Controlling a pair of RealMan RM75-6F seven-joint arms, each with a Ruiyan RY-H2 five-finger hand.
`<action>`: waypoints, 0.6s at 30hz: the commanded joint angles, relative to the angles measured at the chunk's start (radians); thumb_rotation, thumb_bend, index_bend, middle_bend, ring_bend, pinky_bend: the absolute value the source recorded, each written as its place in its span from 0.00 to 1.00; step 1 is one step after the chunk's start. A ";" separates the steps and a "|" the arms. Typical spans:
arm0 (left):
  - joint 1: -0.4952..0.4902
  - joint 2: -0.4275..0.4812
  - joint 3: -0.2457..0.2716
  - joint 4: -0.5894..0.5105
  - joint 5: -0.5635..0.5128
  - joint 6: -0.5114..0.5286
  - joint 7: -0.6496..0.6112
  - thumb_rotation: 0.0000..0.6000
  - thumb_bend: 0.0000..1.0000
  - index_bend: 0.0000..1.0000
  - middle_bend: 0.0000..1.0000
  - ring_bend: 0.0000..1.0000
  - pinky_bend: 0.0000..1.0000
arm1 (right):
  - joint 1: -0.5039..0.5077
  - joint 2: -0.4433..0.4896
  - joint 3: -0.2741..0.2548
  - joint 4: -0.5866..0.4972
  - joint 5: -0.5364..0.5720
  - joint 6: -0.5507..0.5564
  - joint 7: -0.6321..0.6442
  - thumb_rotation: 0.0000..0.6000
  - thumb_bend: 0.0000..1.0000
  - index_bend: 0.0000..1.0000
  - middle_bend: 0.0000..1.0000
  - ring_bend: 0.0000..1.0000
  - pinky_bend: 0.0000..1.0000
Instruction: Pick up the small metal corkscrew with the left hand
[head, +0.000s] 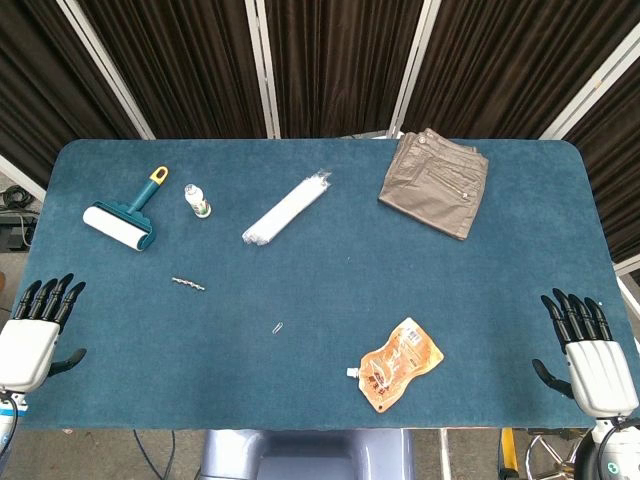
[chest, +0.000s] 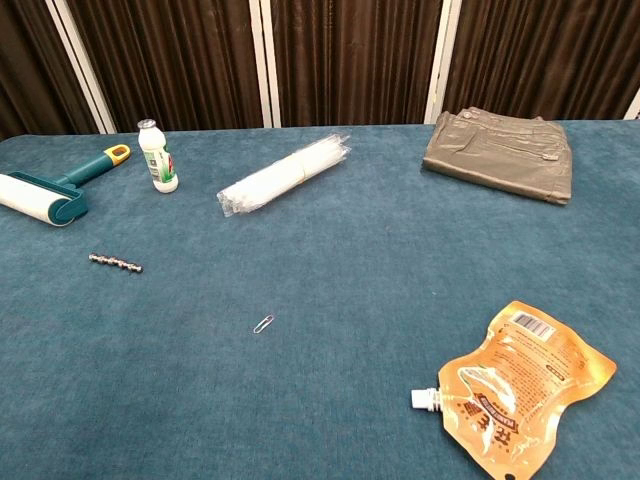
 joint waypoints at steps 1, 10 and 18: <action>-0.006 -0.001 -0.001 -0.002 -0.004 -0.012 0.002 1.00 0.19 0.00 0.00 0.00 0.00 | 0.001 0.000 0.001 0.000 0.003 -0.003 0.000 1.00 0.16 0.02 0.00 0.00 0.00; -0.064 -0.015 -0.042 -0.029 -0.037 -0.076 0.033 1.00 0.19 0.06 0.00 0.00 0.00 | 0.002 0.000 -0.001 -0.002 0.003 -0.008 0.001 1.00 0.16 0.02 0.00 0.00 0.00; -0.157 -0.065 -0.095 -0.033 -0.121 -0.202 0.113 1.00 0.25 0.23 0.00 0.00 0.00 | 0.006 -0.001 0.000 -0.001 0.001 -0.010 0.003 1.00 0.16 0.02 0.00 0.00 0.00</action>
